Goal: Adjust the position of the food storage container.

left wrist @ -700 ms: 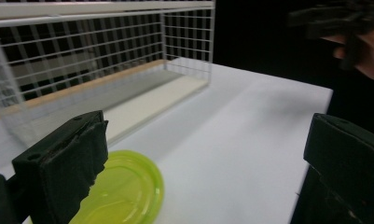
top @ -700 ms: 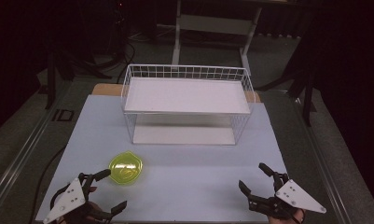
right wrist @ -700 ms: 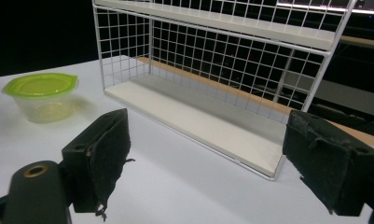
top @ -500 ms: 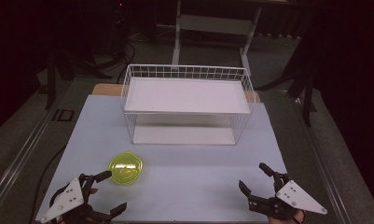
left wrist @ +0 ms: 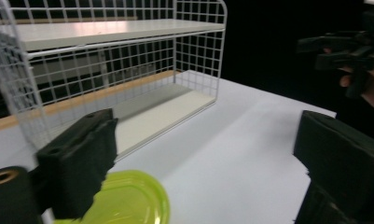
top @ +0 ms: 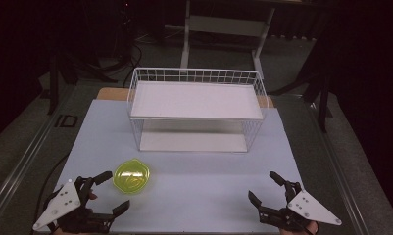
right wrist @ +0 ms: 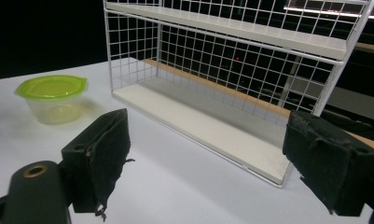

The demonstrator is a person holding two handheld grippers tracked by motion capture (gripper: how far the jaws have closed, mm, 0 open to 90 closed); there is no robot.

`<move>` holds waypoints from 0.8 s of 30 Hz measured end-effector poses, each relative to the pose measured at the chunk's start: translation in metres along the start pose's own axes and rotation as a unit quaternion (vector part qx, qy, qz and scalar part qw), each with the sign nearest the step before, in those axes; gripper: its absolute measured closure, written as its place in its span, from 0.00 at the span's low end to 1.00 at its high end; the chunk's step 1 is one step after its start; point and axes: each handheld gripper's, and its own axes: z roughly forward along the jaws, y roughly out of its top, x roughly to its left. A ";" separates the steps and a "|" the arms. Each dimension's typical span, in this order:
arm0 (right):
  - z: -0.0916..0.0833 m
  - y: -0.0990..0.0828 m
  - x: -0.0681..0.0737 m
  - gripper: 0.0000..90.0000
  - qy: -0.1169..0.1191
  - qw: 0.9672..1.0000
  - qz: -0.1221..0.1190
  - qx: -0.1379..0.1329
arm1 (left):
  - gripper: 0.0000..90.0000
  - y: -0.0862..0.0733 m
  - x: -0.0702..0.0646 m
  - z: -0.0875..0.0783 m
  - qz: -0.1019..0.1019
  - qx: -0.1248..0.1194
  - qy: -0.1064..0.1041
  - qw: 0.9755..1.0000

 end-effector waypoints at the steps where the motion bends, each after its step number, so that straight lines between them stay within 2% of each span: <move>1: 0.000 0.000 0.000 0.16 0.000 1.000 0.000 0.000 | 0.11 0.001 0.002 0.000 0.000 0.001 0.005 1.000; 3: 0.000 0.000 0.001 0.16 0.003 1.000 -0.001 -0.001 | 0.17 0.002 0.007 0.000 -0.003 0.010 0.010 1.000; 4: 0.000 0.001 0.002 0.16 0.006 1.000 -0.002 -0.001 | 0.21 0.002 0.011 -0.001 -0.006 0.012 0.026 1.000; 7: 0.000 0.001 0.003 0.16 0.007 1.000 -0.003 -0.001 | 0.27 0.003 0.017 -0.002 -0.015 0.015 0.030 0.999; 10: 0.002 0.000 0.003 0.16 0.012 1.000 0.000 0.003 | 0.43 0.005 0.025 -0.002 -0.020 0.023 0.044 0.999; 13: 0.002 0.001 0.005 0.16 0.014 1.000 -0.002 0.005 | 0.56 0.005 0.032 -0.001 -0.019 0.038 0.061 0.997; 14: 0.002 0.001 0.005 0.16 0.014 1.000 -0.002 0.005 | 0.58 0.005 0.032 -0.001 -0.019 0.038 0.061 0.997; 15: 0.003 0.001 0.005 0.16 0.016 1.000 0.000 0.004 | 0.63 0.002 0.040 0.001 -0.028 0.049 0.078 0.995; 16: 0.003 0.001 0.006 0.16 0.016 1.000 0.000 0.003 | 0.66 0.002 0.040 0.001 -0.028 0.049 0.078 0.995; 17: 0.003 0.002 0.006 0.16 0.018 1.000 0.000 0.001 | 0.71 -0.002 0.047 0.003 -0.040 0.056 0.087 0.994; 18: 0.003 0.002 0.006 0.16 0.020 1.000 0.000 0.000 | 0.74 -0.002 0.047 0.003 -0.040 0.056 0.087 0.994; 19: 0.003 0.002 0.007 0.16 0.022 1.000 0.001 -0.001 | 0.77 -0.007 0.053 0.004 -0.049 0.063 0.092 0.993; 23: 0.003 0.003 0.008 0.16 0.027 1.000 -0.002 0.001 | 0.90 -0.018 0.060 0.006 -0.056 0.084 0.115 0.988; 24: 0.003 0.003 0.008 0.16 0.027 1.000 -0.002 0.001 | 0.93 -0.018 0.060 0.006 -0.056 0.084 0.115 0.988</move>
